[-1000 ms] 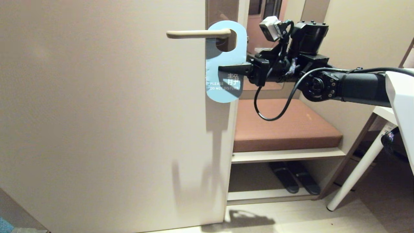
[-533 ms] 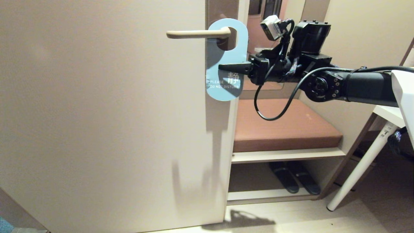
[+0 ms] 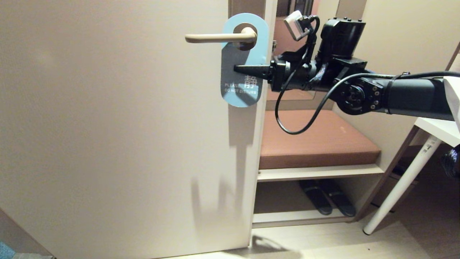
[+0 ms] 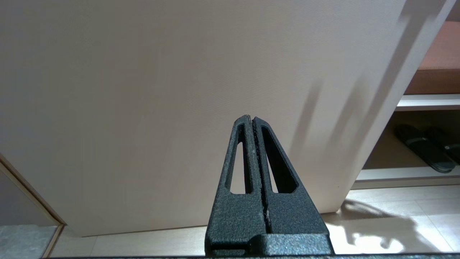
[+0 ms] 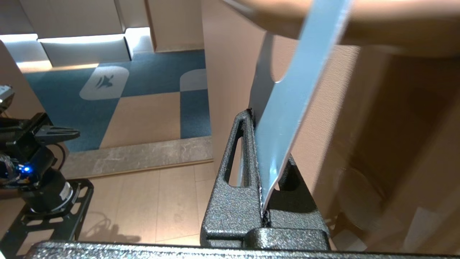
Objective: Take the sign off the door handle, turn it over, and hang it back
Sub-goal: Take down the sign
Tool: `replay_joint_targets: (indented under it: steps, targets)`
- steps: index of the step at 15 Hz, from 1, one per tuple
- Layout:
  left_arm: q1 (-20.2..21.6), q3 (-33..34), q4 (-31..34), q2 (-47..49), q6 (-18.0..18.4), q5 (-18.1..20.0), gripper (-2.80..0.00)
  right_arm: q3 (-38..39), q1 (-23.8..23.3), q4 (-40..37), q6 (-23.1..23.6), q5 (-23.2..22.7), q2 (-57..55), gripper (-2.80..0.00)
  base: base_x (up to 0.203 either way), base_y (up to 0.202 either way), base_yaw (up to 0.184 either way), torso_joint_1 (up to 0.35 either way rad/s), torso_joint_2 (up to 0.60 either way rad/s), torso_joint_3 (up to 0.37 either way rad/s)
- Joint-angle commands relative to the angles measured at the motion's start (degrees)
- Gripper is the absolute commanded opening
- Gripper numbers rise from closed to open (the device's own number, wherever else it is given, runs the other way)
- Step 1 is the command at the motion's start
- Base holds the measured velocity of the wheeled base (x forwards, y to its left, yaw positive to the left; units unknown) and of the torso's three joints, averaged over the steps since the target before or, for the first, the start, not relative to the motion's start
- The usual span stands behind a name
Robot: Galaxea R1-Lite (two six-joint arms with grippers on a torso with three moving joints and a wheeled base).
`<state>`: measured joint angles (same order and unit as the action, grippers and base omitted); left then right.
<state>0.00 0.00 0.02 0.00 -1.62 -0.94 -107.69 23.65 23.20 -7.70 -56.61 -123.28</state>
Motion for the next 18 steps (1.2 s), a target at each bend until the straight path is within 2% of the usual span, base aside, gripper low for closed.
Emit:
replay_joint_targets:
  steps: [1, 3, 6, 12, 18]
  targets:
    - [0.0, 0.0, 0.0, 0.0, 0.0, 0.0, -2.8, 1.1, 0.5, 0.1, 0.7, -0.3, 0.9, -2.8, 0.0, 0.0, 0.0, 0.0, 0.0, 0.0]
    - [0.0, 0.0, 0.0, 0.0, 0.0, 0.0, -2.8, 2.7, 0.7, 0.1, 1.4, 0.8, 1.7, -2.8, 0.0, 0.0, 0.0, 0.0, 0.0, 0.0]
    - [0.0, 0.0, 0.0, 0.0, 0.0, 0.0, -2.8, 4.5, 1.5, 0.1, 1.4, 6.3, 2.8, -2.8, 0.0, 0.0, 0.0, 0.0, 0.0, 0.0]
    - [0.0, 0.0, 0.0, 0.0, 0.0, 0.0, -2.8, 9.3, 2.9, 0.0, 3.1, 11.6, 5.5, -2.8, 0.0, 0.0, 0.0, 0.0, 0.0, 0.0]
    - [0.0, 0.0, 0.0, 0.0, 0.0, 0.0, -2.8, 9.9, 4.1, -0.3, 3.4, 15.6, 7.8, -2.8, 0.0, 0.0, 0.0, 0.0, 0.0, 0.0]
